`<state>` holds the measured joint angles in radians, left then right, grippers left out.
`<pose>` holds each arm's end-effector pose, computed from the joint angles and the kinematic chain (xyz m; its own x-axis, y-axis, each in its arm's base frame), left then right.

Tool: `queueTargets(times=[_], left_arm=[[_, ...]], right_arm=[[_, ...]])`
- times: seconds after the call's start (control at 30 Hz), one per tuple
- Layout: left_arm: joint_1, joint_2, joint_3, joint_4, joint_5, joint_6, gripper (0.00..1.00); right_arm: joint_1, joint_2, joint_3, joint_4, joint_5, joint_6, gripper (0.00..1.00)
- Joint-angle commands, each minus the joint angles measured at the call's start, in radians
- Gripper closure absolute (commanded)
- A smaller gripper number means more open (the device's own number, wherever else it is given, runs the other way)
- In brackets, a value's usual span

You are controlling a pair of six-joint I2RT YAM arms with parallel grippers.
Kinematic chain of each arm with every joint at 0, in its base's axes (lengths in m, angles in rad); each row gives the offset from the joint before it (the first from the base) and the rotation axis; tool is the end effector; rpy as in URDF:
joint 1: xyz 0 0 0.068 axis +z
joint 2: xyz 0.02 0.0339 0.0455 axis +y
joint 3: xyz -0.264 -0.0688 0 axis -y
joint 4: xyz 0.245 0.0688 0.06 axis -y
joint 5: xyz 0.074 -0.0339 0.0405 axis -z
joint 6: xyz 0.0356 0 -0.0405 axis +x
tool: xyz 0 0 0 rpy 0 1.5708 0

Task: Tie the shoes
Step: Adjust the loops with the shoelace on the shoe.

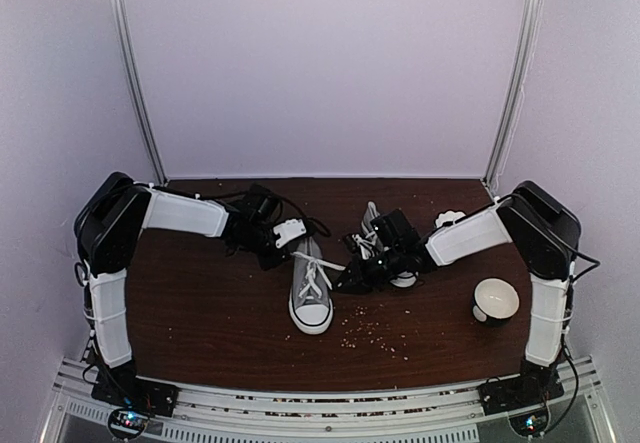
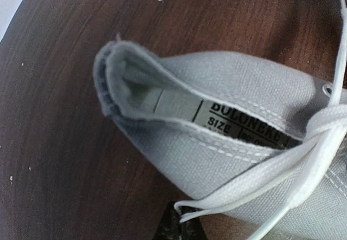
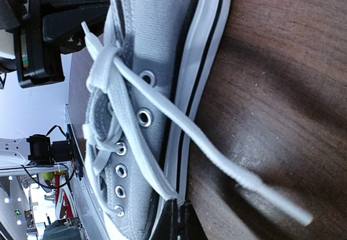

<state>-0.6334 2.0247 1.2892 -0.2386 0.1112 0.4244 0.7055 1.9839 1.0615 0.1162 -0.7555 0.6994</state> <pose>0.3355 -0.2513 0.1404 -0.3447 0.7608 -0.5499 0.8564 0.4947 0.1477 0.2818 0.2721 0.1241 -0.9569 -0.1995 -0.2112 -0.2840 0.4898 0.8243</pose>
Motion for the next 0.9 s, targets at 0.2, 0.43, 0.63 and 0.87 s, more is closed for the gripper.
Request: queueTargets(times=[0.2, 0.43, 0.63, 0.87], left_arm=[[0.054, 0.038, 0.025, -0.023, -0.069, -0.050, 1.00], [0.069, 0.038, 0.025, -0.030, -0.006, -0.052, 1.00], [0.068, -0.101, -0.103, 0.148, 0.153, -0.034, 0.78], [0.069, -0.215, -0.176, 0.150, 0.194, 0.039, 0.55]], right_arm=[[0.008, 0.053, -0.006, -0.080, 0.028, -0.050, 1.00], [0.008, 0.059, 0.005, -0.096, 0.036, -0.066, 1.00], [0.000, -0.002, 0.057, -0.115, 0.022, -0.085, 0.85], [-0.044, -0.115, 0.032, -0.174, 0.059, -0.119, 0.64]])
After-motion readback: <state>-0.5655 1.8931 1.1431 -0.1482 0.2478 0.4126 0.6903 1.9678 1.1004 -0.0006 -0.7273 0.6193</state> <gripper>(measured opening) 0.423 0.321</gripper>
